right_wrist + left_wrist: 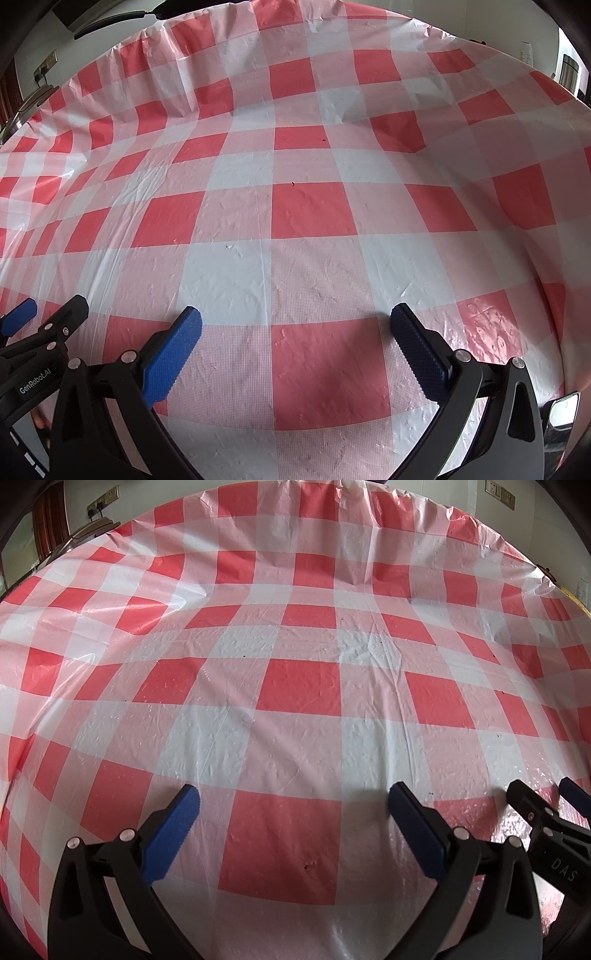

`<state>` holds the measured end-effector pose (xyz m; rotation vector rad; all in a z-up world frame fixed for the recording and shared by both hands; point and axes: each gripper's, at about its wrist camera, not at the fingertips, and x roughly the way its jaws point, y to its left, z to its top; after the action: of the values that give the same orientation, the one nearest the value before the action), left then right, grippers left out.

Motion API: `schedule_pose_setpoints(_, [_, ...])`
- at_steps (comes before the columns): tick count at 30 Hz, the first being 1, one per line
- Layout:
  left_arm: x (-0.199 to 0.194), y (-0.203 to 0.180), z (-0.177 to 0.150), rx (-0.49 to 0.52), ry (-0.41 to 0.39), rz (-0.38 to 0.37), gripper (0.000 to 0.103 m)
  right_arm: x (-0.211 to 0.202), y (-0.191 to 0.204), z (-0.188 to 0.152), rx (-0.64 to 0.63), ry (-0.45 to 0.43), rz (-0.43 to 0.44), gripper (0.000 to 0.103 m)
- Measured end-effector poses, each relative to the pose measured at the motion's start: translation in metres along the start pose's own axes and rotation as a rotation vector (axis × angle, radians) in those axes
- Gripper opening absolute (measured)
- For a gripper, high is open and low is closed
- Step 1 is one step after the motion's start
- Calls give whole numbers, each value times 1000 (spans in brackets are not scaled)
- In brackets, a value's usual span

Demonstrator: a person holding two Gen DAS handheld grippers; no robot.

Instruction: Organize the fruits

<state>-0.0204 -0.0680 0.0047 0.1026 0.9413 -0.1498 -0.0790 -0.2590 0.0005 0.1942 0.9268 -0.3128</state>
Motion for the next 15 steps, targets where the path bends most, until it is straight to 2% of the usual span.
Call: schedule_pose_setpoints(15, [0, 0, 0, 0, 0, -1, 102, 0, 0, 0, 0, 0, 0, 99])
